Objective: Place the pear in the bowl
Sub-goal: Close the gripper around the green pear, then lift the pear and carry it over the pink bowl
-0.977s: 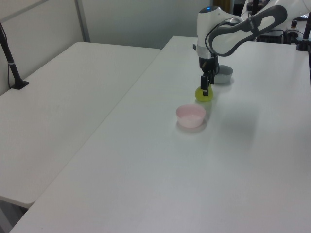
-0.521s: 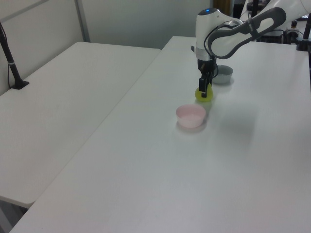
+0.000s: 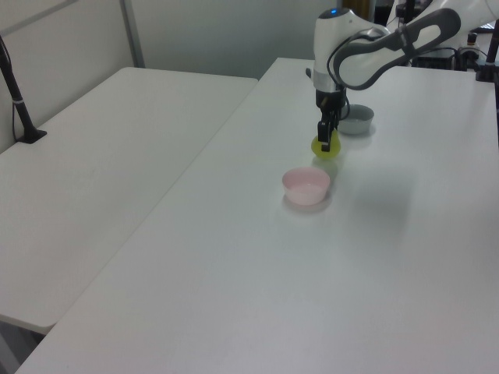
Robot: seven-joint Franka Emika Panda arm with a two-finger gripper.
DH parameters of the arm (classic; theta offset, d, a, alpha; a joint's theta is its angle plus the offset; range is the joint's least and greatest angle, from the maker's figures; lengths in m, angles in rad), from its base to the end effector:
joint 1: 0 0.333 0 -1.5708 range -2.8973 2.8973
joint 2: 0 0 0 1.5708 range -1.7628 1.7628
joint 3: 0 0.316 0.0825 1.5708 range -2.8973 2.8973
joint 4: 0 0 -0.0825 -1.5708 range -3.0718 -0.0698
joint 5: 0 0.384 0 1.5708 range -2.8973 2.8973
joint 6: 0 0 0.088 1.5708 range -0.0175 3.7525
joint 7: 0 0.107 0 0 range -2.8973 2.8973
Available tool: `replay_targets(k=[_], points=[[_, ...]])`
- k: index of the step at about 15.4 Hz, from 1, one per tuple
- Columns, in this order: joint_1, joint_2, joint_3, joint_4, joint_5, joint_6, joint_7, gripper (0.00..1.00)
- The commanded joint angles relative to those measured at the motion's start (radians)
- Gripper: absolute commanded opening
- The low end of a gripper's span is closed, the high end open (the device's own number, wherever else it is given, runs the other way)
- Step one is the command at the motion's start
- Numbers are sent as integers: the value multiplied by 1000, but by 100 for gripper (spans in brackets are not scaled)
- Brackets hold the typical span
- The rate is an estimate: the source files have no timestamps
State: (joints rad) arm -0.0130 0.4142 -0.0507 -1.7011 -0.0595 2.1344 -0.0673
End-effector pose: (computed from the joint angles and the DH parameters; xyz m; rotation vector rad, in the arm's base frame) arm 0.6627 -0.0415 0.3559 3.0688 0.0604 0.0226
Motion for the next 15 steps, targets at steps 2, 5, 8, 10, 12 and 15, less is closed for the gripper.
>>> replay_targets(k=[2, 5, 8, 10, 12, 15], points=[[-2, -103, 2, 49, -11, -163, 0, 52], [5, -127, 3, 96, -6, -243, 1, 52], [7, -141, 66, 101, -3, -261, 50, 52], [7, -140, 101, 101, -9, -254, 105, 52], [10, -135, 144, 100, -11, -251, 148, 55], [88, -97, 146, 95, -9, -217, 184, 55]])
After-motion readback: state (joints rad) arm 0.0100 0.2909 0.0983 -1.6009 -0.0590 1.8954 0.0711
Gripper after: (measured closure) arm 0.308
